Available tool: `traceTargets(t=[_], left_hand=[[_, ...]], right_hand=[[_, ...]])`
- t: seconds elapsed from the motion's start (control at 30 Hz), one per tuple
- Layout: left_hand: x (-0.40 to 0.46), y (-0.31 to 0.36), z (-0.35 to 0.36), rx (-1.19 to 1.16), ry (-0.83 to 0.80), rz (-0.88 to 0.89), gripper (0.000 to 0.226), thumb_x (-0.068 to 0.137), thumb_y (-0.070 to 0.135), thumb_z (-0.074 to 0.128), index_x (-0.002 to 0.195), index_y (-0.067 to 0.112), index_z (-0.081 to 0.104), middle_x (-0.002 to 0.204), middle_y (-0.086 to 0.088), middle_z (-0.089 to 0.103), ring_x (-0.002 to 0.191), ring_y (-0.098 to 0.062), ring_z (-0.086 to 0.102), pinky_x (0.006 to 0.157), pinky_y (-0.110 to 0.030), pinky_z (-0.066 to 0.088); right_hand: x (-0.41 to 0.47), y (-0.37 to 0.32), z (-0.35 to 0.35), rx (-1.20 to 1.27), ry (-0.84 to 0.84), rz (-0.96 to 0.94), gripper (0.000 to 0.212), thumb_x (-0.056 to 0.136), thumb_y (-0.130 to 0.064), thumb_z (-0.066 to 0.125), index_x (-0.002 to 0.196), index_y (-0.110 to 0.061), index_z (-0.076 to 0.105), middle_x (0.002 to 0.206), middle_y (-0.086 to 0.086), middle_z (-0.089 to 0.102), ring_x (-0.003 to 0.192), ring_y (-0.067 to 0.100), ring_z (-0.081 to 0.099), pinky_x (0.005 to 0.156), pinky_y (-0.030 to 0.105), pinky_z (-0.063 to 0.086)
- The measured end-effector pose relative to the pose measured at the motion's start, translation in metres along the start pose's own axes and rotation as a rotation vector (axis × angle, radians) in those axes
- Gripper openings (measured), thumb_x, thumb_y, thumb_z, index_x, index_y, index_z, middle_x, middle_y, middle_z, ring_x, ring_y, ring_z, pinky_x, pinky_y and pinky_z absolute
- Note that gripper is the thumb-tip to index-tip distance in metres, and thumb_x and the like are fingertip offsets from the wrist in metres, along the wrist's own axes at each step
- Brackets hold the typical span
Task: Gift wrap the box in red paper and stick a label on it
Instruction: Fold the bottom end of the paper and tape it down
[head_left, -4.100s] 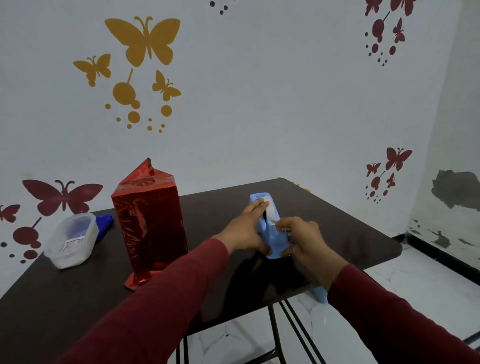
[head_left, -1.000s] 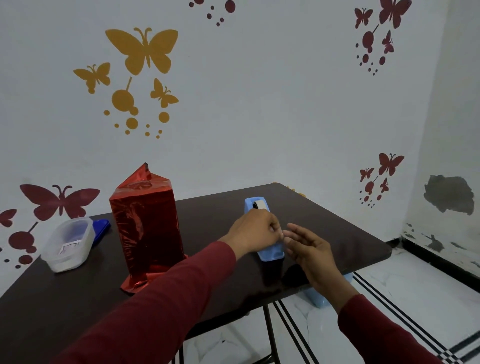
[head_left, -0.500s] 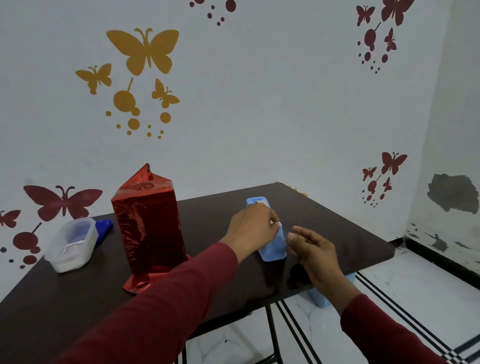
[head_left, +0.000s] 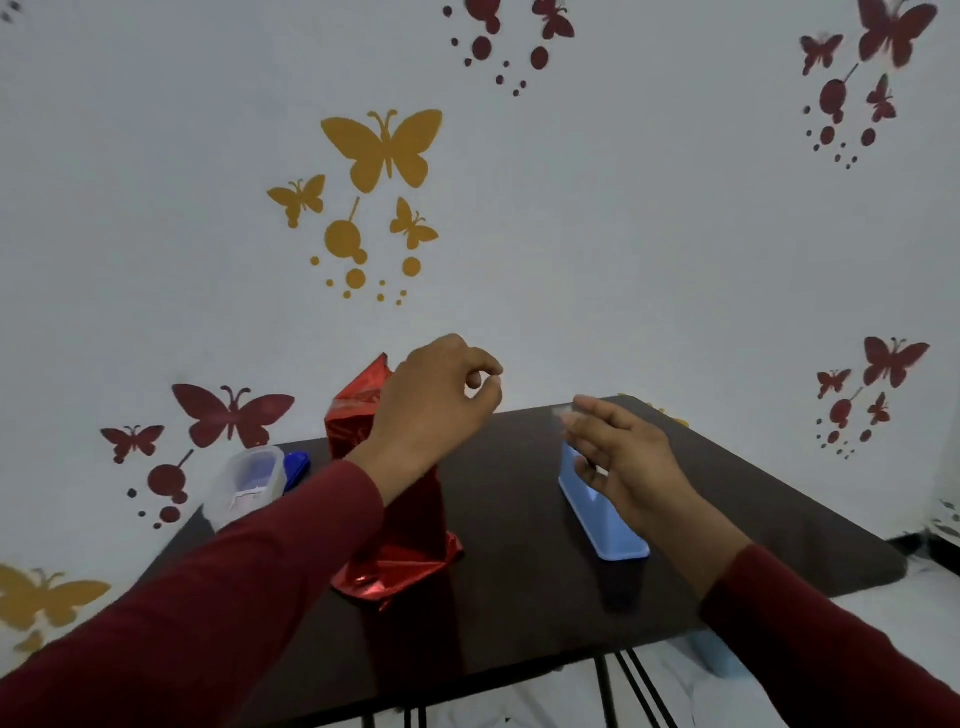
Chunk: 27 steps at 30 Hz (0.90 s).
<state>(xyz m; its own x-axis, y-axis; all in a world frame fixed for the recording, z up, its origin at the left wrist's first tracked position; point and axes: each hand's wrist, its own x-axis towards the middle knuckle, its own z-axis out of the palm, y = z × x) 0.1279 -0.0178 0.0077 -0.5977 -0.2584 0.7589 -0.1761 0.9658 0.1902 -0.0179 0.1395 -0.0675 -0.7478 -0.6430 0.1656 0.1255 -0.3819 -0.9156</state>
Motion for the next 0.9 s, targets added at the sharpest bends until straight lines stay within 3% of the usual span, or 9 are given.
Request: traceTargets(t=[0.1, 0.2, 0.3, 0.37, 0.43, 0.5, 0.6, 0.7, 0.9], left_hand=[[0.0, -0.032, -0.029, 0.004, 0.141, -0.139, 0.017, 0.088, 0.035, 0.065, 0.1, 0.039, 0.077, 0.089, 0.016, 0.064, 0.083, -0.006, 0.06, 0.074, -0.029, 0.051], [-0.001, -0.067, -0.051, -0.18, 0.201, -0.407, 0.022, 0.077, 0.039, 0.065, 0.095, 0.038, 0.078, 0.09, 0.019, 0.07, 0.101, -0.016, 0.061, 0.093, -0.038, 0.051], [-0.001, -0.096, -0.062, -0.32, 0.159, -0.704, 0.046, 0.068, 0.045, 0.066, 0.112, 0.036, 0.074, 0.116, 0.013, 0.068, 0.123, -0.02, 0.056, 0.109, -0.043, 0.043], [-0.004, -0.102, -0.066, -0.45, 0.056, -0.843, 0.048, 0.076, 0.035, 0.073, 0.122, 0.024, 0.068, 0.128, 0.006, 0.062, 0.125, -0.019, 0.053, 0.103, -0.036, 0.04], [-0.008, -0.106, -0.062, -0.627, -0.033, -0.947, 0.018, 0.085, 0.022, 0.073, 0.101, 0.015, 0.069, 0.106, 0.006, 0.062, 0.102, -0.015, 0.055, 0.09, -0.031, 0.036], [-0.012, -0.105, -0.053, -0.751, -0.102, -1.002, 0.013, 0.083, 0.022, 0.075, 0.091, 0.012, 0.071, 0.092, -0.001, 0.069, 0.082, -0.013, 0.059, 0.077, -0.028, 0.04], [-0.012, -0.111, -0.035, -0.876, -0.105, -1.041, 0.036, 0.073, 0.026, 0.079, 0.104, 0.008, 0.076, 0.092, -0.009, 0.075, 0.077, -0.023, 0.069, 0.068, -0.028, 0.051], [-0.011, -0.114, -0.025, -0.906, -0.061, -1.059, 0.032, 0.077, 0.022, 0.077, 0.104, 0.005, 0.076, 0.091, -0.013, 0.075, 0.075, -0.026, 0.07, 0.067, -0.029, 0.055], [-0.012, -0.125, -0.017, -0.918, -0.04, -1.044, 0.027, 0.082, 0.019, 0.074, 0.103, 0.004, 0.075, 0.087, -0.013, 0.076, 0.075, -0.025, 0.071, 0.071, -0.033, 0.056]], right_hand=[[0.009, -0.015, 0.043, -0.042, -0.122, 0.033, 0.031, 0.091, -0.012, 0.076, 0.121, -0.019, 0.07, 0.109, 0.002, 0.079, 0.101, 0.014, 0.076, 0.082, 0.027, 0.052], [0.022, -0.024, 0.085, -0.148, -0.196, 0.058, 0.031, 0.088, -0.012, 0.079, 0.118, -0.018, 0.072, 0.106, 0.003, 0.08, 0.098, 0.014, 0.077, 0.079, 0.027, 0.051], [0.038, -0.031, 0.12, -0.204, -0.224, 0.099, 0.032, 0.085, -0.008, 0.081, 0.115, -0.015, 0.073, 0.103, 0.004, 0.08, 0.092, 0.013, 0.077, 0.072, 0.025, 0.05], [0.047, -0.034, 0.141, -0.239, -0.225, 0.129, 0.031, 0.083, -0.004, 0.08, 0.112, -0.012, 0.074, 0.1, 0.005, 0.081, 0.083, 0.011, 0.077, 0.068, 0.025, 0.049], [0.056, -0.036, 0.157, -0.279, -0.224, 0.158, 0.027, 0.081, 0.001, 0.078, 0.106, -0.008, 0.073, 0.091, 0.005, 0.079, 0.074, 0.01, 0.075, 0.064, 0.024, 0.045], [0.063, -0.036, 0.169, -0.34, -0.223, 0.173, 0.024, 0.079, 0.005, 0.077, 0.1, -0.007, 0.072, 0.083, 0.007, 0.075, 0.067, 0.011, 0.074, 0.06, 0.023, 0.042], [0.073, -0.032, 0.177, -0.424, -0.215, 0.191, 0.021, 0.078, 0.005, 0.078, 0.094, -0.006, 0.071, 0.082, 0.008, 0.076, 0.067, 0.012, 0.074, 0.056, 0.023, 0.039], [0.078, -0.029, 0.179, -0.503, -0.223, 0.2, 0.012, 0.079, 0.003, 0.078, 0.084, -0.007, 0.072, 0.075, 0.005, 0.075, 0.06, 0.008, 0.071, 0.056, 0.022, 0.037], [0.088, -0.022, 0.182, -0.613, -0.21, 0.192, 0.022, 0.071, 0.001, 0.082, 0.09, -0.004, 0.073, 0.078, 0.009, 0.076, 0.058, 0.008, 0.069, 0.052, 0.021, 0.039]])
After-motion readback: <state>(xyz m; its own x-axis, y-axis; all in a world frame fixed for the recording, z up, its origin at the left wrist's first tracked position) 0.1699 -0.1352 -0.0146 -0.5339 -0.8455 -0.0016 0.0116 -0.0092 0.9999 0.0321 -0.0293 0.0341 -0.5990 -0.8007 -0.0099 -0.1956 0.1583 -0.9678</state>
